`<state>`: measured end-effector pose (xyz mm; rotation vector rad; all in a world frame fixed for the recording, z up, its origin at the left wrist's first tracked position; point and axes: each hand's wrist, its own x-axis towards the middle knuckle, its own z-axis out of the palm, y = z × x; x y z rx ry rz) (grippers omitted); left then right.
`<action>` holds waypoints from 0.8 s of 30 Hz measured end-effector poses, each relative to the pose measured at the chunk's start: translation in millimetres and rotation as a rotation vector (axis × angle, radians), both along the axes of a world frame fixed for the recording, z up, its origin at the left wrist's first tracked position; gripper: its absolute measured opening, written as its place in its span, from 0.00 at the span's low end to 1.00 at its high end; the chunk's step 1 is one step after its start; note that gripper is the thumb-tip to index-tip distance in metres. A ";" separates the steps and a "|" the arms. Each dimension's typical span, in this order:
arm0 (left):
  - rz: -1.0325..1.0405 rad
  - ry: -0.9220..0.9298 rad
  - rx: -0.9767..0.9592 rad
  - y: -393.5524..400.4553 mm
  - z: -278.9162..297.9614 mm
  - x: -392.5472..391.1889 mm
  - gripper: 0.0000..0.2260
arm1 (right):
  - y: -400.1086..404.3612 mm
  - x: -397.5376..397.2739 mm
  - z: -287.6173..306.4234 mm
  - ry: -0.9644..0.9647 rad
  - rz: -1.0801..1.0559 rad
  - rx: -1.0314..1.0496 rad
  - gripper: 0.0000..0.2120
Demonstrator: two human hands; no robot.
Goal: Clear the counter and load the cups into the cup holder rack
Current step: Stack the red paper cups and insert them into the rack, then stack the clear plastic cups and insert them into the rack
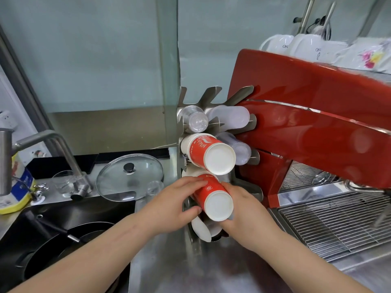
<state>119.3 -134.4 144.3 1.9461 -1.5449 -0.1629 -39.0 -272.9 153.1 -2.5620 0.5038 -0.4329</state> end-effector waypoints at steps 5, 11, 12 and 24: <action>0.033 -0.062 0.089 1.1 1.2 0.7 0.31 | -7.7 -1.6 8.5 0.403 -0.036 -0.199 0.11; 0.063 -0.091 0.237 22.1 -6.3 4.2 0.27 | -0.4 -8.7 16.1 0.517 0.020 -0.103 0.15; 0.046 -0.100 0.278 27.4 -6.9 4.7 0.24 | 1.6 -9.9 17.0 0.540 0.032 -0.088 0.15; -0.214 -0.027 1.066 76.7 -25.6 -2.8 0.24 | 53.3 -1.3 -10.5 0.775 0.334 -0.049 0.14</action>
